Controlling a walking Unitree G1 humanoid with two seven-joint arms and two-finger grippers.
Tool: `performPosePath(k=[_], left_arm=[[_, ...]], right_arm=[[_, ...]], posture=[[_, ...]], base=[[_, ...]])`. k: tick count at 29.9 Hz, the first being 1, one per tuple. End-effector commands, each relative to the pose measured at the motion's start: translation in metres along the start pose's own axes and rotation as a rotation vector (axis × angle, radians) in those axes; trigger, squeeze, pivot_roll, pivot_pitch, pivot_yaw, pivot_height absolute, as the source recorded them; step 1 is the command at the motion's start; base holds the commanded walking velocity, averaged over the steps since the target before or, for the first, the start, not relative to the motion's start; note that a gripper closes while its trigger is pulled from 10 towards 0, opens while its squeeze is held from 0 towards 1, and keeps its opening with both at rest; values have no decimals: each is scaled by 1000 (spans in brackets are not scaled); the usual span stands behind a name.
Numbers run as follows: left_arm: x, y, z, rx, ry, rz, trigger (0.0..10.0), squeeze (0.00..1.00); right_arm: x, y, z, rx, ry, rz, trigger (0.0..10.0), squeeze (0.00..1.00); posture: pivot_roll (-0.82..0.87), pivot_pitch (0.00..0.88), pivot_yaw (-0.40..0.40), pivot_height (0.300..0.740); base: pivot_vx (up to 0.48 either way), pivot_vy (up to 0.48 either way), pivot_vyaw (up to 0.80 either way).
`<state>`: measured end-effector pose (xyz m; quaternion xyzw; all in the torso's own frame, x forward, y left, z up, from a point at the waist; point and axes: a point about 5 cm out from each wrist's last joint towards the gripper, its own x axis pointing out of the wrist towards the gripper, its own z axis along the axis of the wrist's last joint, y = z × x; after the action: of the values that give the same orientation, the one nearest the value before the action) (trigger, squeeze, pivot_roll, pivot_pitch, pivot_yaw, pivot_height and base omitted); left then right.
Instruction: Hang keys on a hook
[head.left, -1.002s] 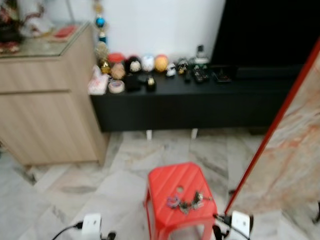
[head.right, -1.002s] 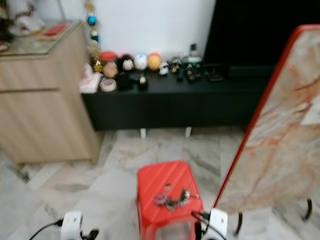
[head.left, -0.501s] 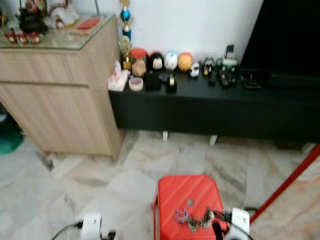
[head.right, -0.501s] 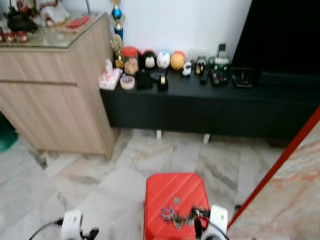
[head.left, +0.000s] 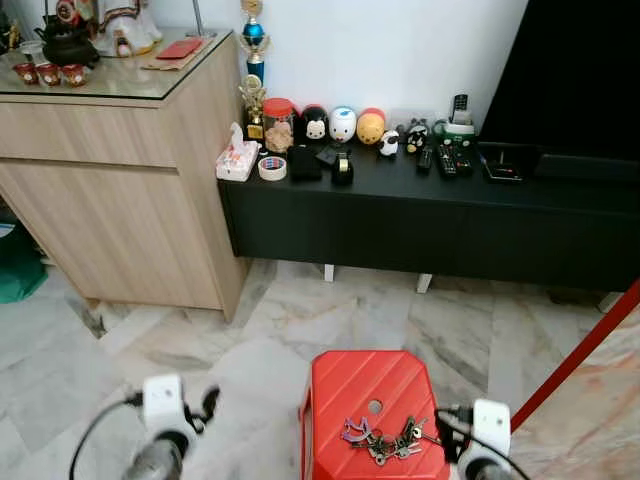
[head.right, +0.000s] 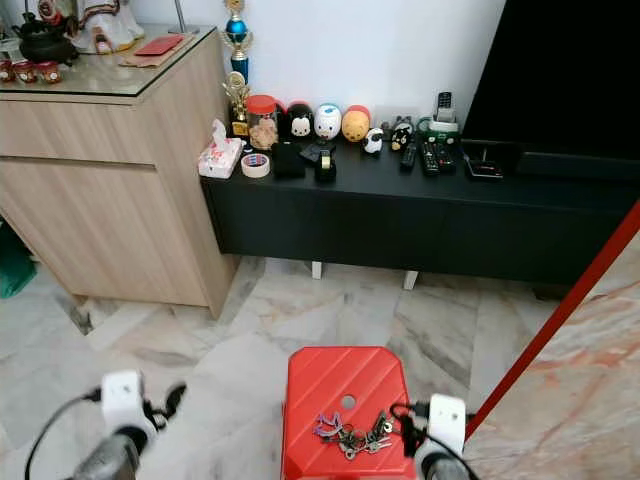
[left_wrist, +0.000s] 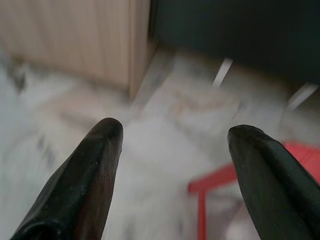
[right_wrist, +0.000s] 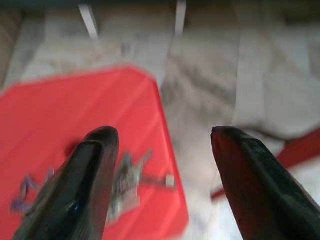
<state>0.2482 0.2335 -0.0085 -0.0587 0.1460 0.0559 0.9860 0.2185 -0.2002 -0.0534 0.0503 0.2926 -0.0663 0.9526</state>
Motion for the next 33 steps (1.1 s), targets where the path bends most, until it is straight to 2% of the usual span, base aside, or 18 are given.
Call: performPosePath(k=[1,4,6,9,14,17,24,33], left_arm=[[-2,-10,14,72,-97,-100,10000,0],[-10,-18,24,94,-176,-149,10000,0],[-19,-23,29,104,-224,-182,10000,0],[-22,-25,28,106,-234,-189,10000,0],[-25,-30,23,75,-217,-158,10000,0],[-23,-34,31,71,-223,-166,10000,0],[-19,-30,39,74,-230,-147,10000,0],[-18,-34,41,72,-223,-155,10000,0]], right_arm=[[5,4,26,-98,-135,37,10000,0],[4,17,45,-154,-271,114,10000,0],[-3,22,55,-183,-371,140,10000,0],[-6,24,55,-194,-389,132,10000,0],[-6,30,47,-187,-353,93,10000,0],[-6,37,46,-192,-327,99,10000,0],[-8,41,45,-184,-312,87,10000,0],[-9,41,42,-175,-289,78,10000,0]], posture=[[19,0,-42,740],[19,0,-43,740],[24,0,-44,740],[14,0,-44,740],[14,0,-44,740],[19,0,-45,735],[20,0,-42,695],[20,0,-42,638]], base=[[0,0,0],[0,0,0],[0,0,0],[0,0,0],[0,0,0],[0,0,0],[0,0,0],[0,0,0]])
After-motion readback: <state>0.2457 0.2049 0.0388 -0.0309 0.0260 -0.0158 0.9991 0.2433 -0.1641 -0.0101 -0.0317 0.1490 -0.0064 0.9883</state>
